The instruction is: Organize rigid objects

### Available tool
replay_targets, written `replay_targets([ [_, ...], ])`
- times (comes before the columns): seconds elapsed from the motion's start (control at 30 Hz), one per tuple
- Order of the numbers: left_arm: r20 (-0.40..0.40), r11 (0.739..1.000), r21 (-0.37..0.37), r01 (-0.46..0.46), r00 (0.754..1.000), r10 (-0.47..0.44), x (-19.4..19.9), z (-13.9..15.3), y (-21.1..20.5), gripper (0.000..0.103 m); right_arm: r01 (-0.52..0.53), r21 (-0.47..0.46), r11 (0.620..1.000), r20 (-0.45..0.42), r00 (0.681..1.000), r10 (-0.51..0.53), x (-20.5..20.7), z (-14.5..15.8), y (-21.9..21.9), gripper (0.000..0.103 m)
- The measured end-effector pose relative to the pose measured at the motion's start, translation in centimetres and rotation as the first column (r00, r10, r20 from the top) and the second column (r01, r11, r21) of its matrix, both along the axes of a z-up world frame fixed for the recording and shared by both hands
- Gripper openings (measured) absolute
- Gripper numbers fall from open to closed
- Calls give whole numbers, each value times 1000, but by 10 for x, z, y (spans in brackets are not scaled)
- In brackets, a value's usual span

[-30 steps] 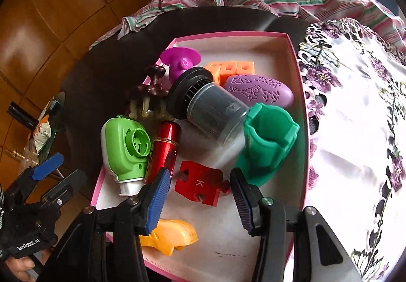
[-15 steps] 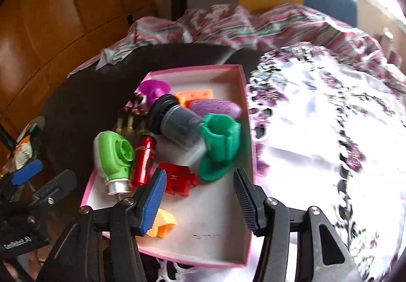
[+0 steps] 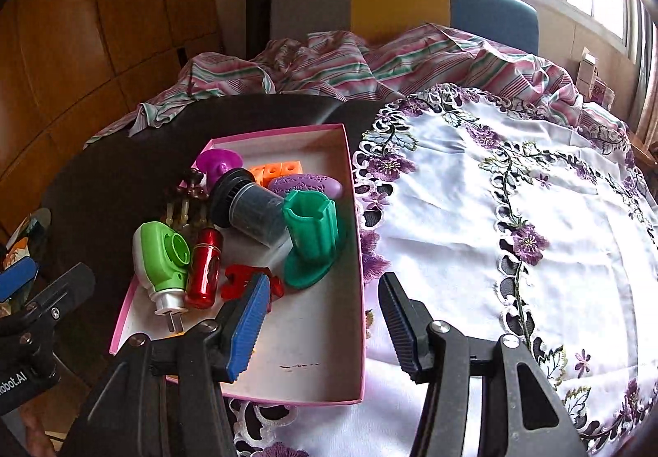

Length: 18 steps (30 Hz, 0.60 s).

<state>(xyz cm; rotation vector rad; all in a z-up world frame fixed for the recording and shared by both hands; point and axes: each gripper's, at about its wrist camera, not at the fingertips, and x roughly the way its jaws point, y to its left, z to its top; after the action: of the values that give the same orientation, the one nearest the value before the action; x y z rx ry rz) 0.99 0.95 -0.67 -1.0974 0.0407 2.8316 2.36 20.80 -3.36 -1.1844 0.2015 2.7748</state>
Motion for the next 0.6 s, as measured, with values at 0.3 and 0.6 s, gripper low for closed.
replay_targets([
  [0.3, -4, 1000, 5, -7, 1000, 7, 3, 5, -2, 103, -14, 22, 1000, -18, 1000, 14, 1, 6, -7, 56],
  [0.6, -24, 1000, -2, -12, 1000, 12, 5, 5, -3, 102, -24, 38, 999, -32, 999, 25, 1, 9, -12, 56],
])
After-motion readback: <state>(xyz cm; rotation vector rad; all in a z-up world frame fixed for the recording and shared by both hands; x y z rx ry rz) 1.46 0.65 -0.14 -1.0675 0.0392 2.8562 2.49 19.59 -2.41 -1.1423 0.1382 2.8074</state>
